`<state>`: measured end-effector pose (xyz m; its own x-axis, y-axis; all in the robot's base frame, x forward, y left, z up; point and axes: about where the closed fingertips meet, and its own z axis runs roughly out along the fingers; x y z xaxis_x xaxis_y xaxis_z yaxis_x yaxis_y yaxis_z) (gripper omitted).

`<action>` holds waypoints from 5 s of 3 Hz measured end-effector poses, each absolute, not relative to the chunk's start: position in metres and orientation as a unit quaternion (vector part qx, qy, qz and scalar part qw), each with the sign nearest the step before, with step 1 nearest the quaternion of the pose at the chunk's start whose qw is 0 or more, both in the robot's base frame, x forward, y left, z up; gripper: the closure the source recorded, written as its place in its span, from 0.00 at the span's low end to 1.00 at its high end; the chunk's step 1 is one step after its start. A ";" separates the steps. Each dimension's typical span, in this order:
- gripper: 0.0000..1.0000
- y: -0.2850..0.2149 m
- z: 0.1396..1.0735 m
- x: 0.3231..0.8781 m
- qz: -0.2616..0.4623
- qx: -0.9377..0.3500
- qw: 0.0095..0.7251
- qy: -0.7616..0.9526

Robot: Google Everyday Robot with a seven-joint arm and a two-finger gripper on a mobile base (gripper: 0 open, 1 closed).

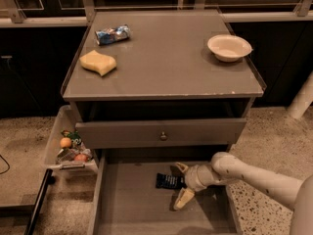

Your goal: Pick rxbar blueberry from middle drawer and place on counter

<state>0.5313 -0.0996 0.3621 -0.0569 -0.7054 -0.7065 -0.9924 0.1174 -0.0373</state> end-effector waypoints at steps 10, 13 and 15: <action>1.00 -0.107 0.386 0.525 0.278 -0.611 0.299 0.678; 1.00 -0.166 0.576 0.539 0.184 -0.628 0.310 0.690; 1.00 -0.158 0.597 0.524 0.179 -0.635 0.321 0.680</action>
Offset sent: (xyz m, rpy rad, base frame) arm 0.0086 -0.0007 -0.0149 0.0279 0.0436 -0.0070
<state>0.5236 -0.1579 0.5967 0.0124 -0.7486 -0.6629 -0.9780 0.1291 -0.1640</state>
